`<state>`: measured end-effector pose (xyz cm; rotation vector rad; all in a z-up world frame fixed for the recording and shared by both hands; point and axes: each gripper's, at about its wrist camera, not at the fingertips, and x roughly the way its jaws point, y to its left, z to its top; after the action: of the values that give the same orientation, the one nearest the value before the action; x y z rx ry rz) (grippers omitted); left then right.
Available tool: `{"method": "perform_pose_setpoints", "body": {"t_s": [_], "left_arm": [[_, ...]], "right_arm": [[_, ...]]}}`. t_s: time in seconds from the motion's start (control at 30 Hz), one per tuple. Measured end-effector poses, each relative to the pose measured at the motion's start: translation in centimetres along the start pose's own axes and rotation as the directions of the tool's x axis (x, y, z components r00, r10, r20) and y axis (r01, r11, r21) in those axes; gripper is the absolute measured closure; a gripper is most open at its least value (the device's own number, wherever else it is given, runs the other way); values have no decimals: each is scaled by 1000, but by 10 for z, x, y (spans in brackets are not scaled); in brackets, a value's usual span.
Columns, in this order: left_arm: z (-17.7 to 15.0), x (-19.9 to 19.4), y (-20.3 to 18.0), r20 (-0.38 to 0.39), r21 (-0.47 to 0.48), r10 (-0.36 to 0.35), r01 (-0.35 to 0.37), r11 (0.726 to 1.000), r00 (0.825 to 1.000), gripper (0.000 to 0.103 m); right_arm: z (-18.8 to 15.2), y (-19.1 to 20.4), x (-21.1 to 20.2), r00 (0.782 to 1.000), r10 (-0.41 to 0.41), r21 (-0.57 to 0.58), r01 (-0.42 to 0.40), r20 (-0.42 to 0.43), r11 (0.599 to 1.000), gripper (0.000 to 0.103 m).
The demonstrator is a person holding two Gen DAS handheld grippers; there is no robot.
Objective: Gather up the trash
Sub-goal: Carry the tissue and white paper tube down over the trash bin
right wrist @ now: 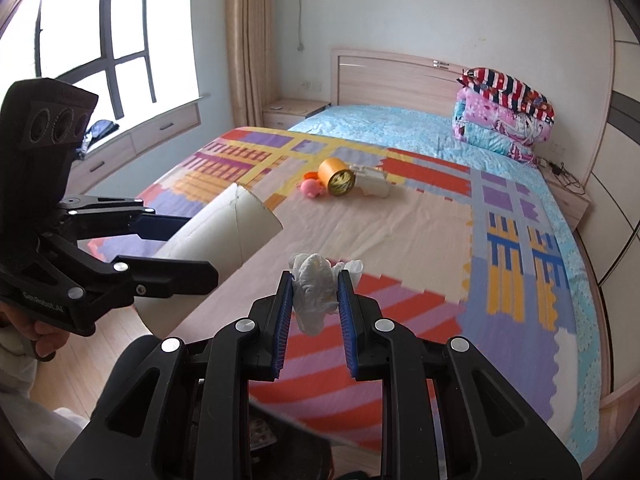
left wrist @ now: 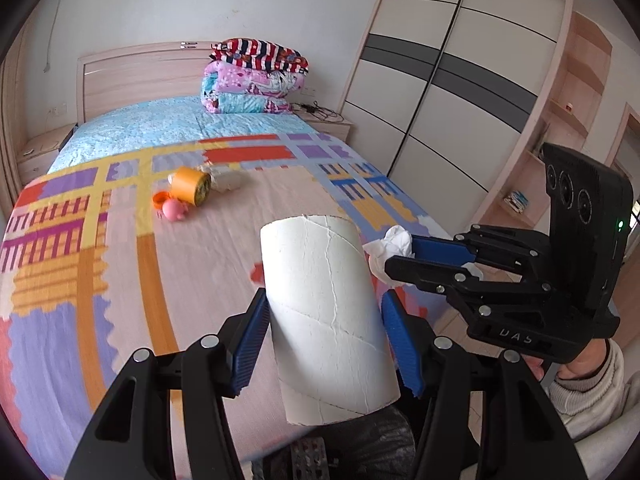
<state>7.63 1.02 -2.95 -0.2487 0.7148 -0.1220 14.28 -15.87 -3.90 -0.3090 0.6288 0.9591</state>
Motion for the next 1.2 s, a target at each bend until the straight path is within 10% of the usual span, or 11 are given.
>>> {"method": "perform_pose_setpoints", "body": {"t_s": [0.7, 1.2], "left_arm": [[-111, 20, -8, -198, -42, -52, 44, 998, 979, 48], [-179, 70, 4, -401, -109, -95, 56, 993, 911, 48]], "right_arm": [[-92, 37, 15, 982, 81, -4, -83, -168, 997, 80], [-161, 35, 48, 935, 138, 87, -115, -327, 990, 79]]}}
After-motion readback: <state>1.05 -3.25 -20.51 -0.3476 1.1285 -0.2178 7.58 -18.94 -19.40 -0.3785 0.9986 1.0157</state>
